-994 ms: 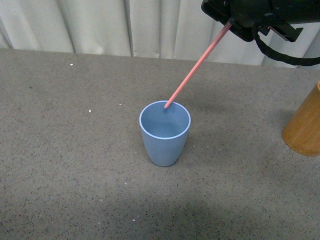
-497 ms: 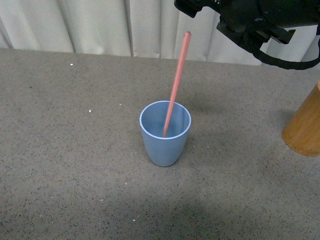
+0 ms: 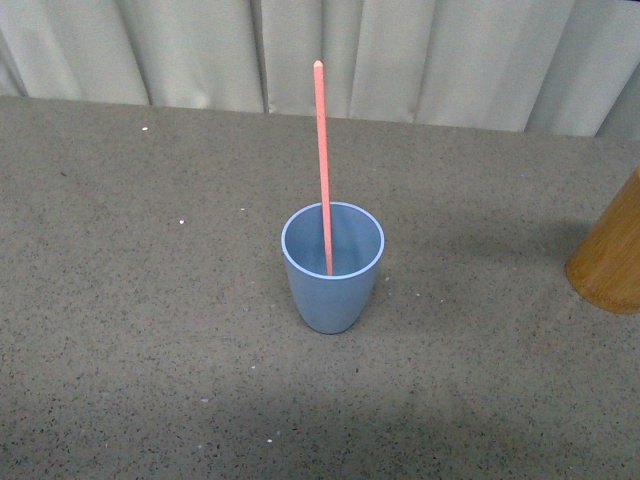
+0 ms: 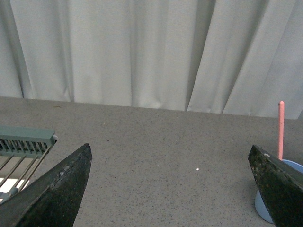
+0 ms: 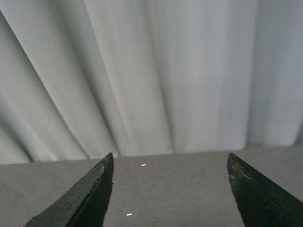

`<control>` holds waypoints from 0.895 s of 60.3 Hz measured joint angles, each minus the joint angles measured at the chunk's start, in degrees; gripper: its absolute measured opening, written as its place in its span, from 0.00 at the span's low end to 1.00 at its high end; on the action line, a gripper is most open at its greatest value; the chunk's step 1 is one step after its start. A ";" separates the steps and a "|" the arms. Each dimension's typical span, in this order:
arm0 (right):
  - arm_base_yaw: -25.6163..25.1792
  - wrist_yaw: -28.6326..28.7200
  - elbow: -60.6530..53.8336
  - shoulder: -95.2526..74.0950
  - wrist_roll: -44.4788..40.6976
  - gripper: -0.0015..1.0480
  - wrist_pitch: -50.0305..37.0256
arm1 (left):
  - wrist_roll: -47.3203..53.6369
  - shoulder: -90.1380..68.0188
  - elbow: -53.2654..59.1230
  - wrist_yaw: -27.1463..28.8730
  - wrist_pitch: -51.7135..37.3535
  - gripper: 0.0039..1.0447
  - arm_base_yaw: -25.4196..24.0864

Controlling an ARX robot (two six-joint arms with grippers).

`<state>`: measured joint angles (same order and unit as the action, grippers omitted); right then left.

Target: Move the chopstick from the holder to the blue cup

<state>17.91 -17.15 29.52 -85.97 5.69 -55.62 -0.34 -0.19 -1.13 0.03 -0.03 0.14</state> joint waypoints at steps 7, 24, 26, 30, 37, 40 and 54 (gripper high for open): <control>-4.59 4.04 -10.84 13.73 -3.50 0.33 4.22 | 0.00 0.00 0.00 -0.02 0.00 0.94 0.00; -17.44 16.46 -27.26 65.20 -5.33 0.01 44.24 | 0.00 0.00 0.00 0.00 0.00 0.94 0.00; -17.66 16.81 -28.44 73.70 -5.40 0.01 50.29 | 0.00 0.00 0.00 -0.02 0.00 0.94 0.00; -17.68 17.22 -29.27 81.96 -5.46 0.01 54.84 | 0.00 0.02 0.00 -0.02 0.00 0.94 0.00; -17.77 17.20 -29.29 85.57 -5.46 0.01 55.39 | 0.00 0.04 0.00 -0.04 0.00 0.94 0.00; -17.77 17.20 -29.29 85.61 -5.46 0.01 55.49 | 0.02 0.04 0.00 -0.02 0.00 0.94 0.00; -17.77 17.22 -29.29 85.68 -5.46 0.01 55.52 | 0.02 0.07 0.00 -0.02 0.00 0.94 0.00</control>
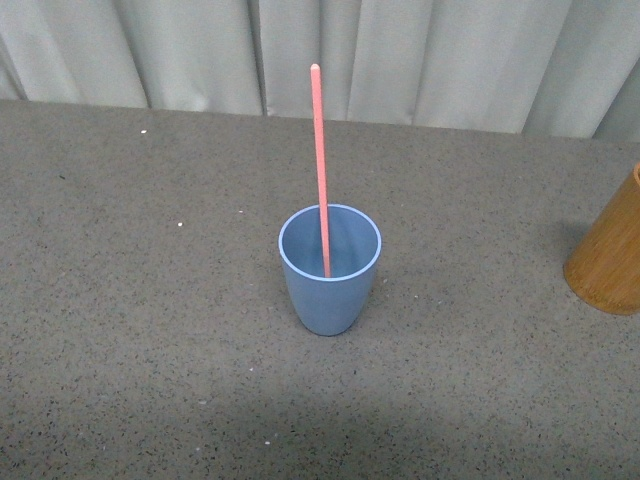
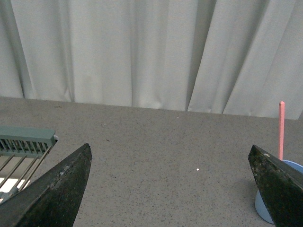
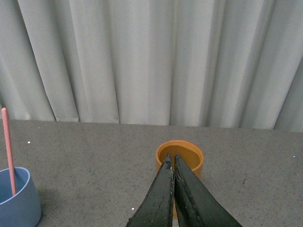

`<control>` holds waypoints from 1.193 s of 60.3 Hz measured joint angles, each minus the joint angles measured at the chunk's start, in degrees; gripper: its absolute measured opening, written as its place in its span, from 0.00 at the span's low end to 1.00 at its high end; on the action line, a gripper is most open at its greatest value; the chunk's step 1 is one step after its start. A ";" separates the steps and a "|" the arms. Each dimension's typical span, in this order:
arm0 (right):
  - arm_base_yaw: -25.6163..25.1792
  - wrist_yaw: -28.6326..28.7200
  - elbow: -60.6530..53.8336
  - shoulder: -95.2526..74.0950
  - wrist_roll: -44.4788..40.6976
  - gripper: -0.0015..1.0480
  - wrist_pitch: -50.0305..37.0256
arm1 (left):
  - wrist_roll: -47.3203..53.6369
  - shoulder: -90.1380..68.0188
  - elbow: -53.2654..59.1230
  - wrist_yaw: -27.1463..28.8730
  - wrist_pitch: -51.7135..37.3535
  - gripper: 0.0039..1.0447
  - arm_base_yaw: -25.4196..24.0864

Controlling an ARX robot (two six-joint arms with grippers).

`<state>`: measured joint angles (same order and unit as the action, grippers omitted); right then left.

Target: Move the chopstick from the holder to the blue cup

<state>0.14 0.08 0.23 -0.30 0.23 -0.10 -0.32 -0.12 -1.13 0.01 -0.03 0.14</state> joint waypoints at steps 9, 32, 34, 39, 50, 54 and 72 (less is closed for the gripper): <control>0.00 0.00 0.00 0.00 0.00 0.01 0.00 | 0.00 0.00 0.00 0.00 0.00 0.94 0.00; 0.00 0.00 0.00 0.00 -0.09 0.19 0.00 | 0.02 0.00 0.00 0.00 0.00 0.94 0.00; 0.00 0.00 0.00 0.00 -0.09 0.24 0.00 | 0.00 0.00 0.00 0.00 0.00 0.94 0.00; 0.00 0.00 0.00 0.00 -0.09 0.41 0.00 | 0.00 0.00 0.00 0.00 0.00 0.94 0.00; 0.00 0.00 0.00 0.00 -0.09 0.73 0.00 | 0.02 0.00 0.00 0.00 0.00 0.94 0.00; 0.00 0.00 0.00 0.00 -0.07 0.85 0.00 | 0.02 0.00 0.00 0.00 0.00 0.94 0.00; 0.00 0.00 0.00 0.00 -0.04 0.91 0.00 | 0.02 0.00 0.00 0.00 0.00 0.94 0.00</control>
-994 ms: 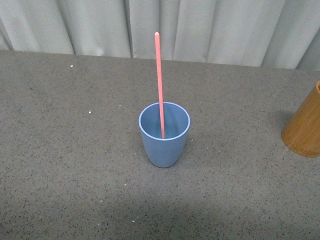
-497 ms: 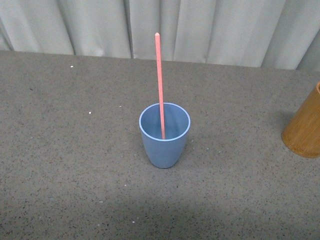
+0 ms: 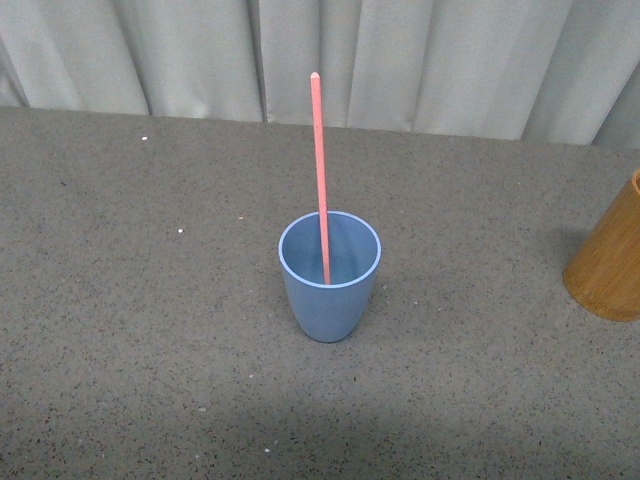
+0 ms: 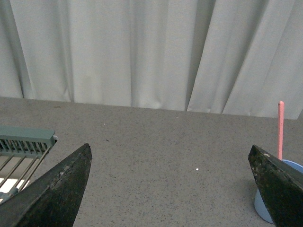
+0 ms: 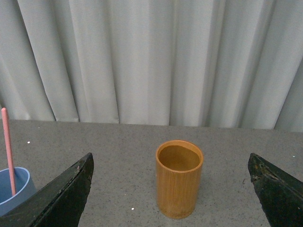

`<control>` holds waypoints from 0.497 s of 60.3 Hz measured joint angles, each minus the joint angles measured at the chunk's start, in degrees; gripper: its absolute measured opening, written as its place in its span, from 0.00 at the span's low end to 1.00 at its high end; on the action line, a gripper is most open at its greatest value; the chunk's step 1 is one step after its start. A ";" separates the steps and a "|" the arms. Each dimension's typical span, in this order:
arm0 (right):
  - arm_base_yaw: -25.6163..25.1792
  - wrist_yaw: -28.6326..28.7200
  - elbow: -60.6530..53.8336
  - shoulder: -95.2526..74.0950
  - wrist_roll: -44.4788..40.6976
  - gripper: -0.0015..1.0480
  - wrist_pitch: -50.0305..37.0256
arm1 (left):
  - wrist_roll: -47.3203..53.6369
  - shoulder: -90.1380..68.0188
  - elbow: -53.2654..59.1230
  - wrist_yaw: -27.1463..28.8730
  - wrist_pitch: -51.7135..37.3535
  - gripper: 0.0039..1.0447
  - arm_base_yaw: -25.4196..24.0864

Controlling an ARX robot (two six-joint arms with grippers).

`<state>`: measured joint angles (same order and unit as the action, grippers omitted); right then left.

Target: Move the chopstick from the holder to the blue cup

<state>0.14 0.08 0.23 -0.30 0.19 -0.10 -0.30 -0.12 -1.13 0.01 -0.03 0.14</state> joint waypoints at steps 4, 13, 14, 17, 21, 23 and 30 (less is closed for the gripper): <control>0.00 0.00 0.00 0.00 -0.02 0.91 0.00 | 0.00 0.00 0.00 0.00 0.00 0.94 0.00; 0.00 0.00 0.00 0.00 -0.02 0.91 0.00 | 0.00 0.00 0.00 0.00 0.00 0.94 0.00; 0.00 0.00 0.00 0.00 -0.02 0.91 0.00 | 0.00 0.00 0.00 0.00 0.00 0.94 0.00; 0.00 0.00 0.00 0.00 -0.02 0.91 0.00 | 0.00 0.00 0.00 0.00 0.00 0.94 0.00; 0.00 0.00 0.00 0.00 -0.02 0.91 0.00 | 0.00 0.00 0.00 0.00 0.00 0.94 0.00; 0.00 0.00 0.00 0.00 -0.02 0.91 0.00 | 0.00 0.00 0.00 0.00 0.00 0.94 0.00; 0.00 0.00 0.00 0.00 -0.02 0.91 0.00 | 0.00 0.00 0.00 0.00 0.00 0.94 0.00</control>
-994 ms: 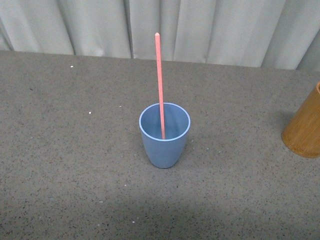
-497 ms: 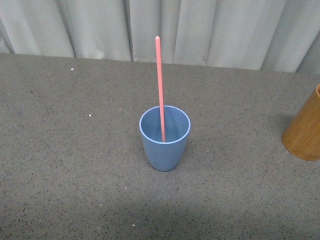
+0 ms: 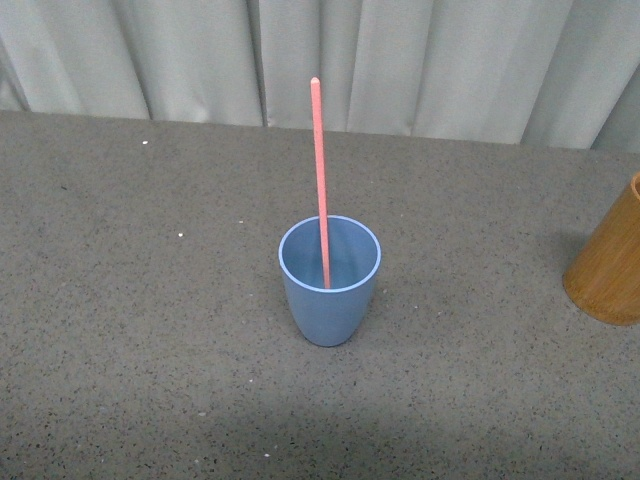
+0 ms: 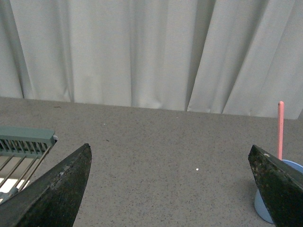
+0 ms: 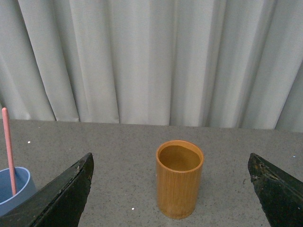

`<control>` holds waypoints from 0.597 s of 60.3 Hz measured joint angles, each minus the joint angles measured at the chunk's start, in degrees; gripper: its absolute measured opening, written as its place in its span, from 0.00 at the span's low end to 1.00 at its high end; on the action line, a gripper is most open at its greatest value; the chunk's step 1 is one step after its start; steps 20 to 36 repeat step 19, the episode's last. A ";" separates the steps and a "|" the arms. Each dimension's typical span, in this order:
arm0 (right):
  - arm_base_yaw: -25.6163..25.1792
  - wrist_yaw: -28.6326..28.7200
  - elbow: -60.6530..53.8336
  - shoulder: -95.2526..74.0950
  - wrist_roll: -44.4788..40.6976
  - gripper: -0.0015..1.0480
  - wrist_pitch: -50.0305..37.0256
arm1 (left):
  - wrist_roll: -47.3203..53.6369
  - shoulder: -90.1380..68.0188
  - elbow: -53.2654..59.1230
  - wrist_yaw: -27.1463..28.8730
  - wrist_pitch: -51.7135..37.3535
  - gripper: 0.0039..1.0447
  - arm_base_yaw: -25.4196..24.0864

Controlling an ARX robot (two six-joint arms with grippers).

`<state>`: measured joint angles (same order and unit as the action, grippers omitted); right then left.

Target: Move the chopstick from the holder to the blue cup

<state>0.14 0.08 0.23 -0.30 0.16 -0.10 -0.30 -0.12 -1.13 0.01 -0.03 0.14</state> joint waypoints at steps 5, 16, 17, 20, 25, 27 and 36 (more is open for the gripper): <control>0.00 0.00 0.00 0.00 0.02 0.91 0.00 | 0.00 0.00 0.00 0.00 0.00 0.94 0.00; 0.00 0.00 0.00 0.00 0.00 0.91 0.00 | 0.00 0.00 0.00 0.00 0.00 0.94 0.00; 0.00 0.00 0.00 0.00 0.00 0.91 0.00 | 0.00 0.00 0.00 0.00 0.00 0.94 0.00; 0.00 0.00 0.00 0.00 0.00 0.91 0.00 | 0.00 0.00 0.00 0.00 0.00 0.94 0.00; 0.00 0.00 0.00 0.00 0.00 0.91 0.00 | 0.00 0.00 0.00 0.00 0.00 0.94 0.00; 0.00 0.00 0.00 0.00 0.00 0.91 0.00 | 0.00 0.00 0.00 0.00 0.00 0.94 0.00; 0.00 0.00 0.00 0.00 0.00 0.91 0.00 | 0.00 0.00 0.00 0.00 0.00 0.94 0.00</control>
